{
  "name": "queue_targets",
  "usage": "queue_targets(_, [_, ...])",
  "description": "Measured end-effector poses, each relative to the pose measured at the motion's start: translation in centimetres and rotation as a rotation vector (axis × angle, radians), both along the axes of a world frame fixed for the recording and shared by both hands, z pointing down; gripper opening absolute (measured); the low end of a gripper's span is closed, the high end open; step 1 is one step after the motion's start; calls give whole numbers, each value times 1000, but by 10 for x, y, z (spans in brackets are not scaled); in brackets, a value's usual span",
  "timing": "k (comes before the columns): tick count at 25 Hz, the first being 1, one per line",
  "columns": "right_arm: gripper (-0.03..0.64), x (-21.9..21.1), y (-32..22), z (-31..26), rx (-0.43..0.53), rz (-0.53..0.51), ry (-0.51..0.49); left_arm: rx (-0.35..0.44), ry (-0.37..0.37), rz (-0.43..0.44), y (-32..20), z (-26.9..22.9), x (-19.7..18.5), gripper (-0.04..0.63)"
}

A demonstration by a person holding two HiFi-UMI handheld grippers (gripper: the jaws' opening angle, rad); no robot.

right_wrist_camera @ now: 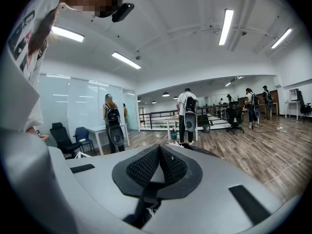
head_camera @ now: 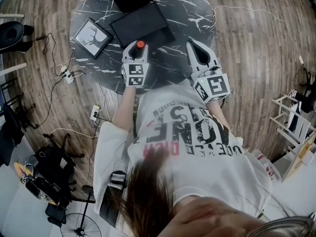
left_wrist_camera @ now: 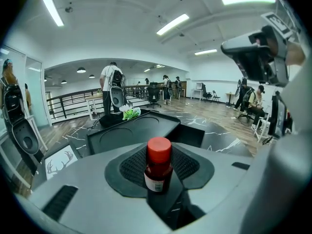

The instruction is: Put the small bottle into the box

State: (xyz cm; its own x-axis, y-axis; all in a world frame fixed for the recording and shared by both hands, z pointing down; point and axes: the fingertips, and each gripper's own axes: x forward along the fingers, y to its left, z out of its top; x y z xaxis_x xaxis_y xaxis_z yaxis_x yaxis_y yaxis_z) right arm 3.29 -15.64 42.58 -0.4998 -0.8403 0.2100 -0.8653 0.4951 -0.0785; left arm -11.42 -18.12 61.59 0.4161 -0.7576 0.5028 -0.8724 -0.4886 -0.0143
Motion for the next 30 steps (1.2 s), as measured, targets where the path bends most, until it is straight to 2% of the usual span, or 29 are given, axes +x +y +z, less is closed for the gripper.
queue_targets(10, [3,-3,2,-2,5,-12,-5,-59,-32,-5,11,4,-9,137])
queue_targets(30, [3,-9,4,-3,11,-18,-7,-60,-23,-24,11,5,-9,137])
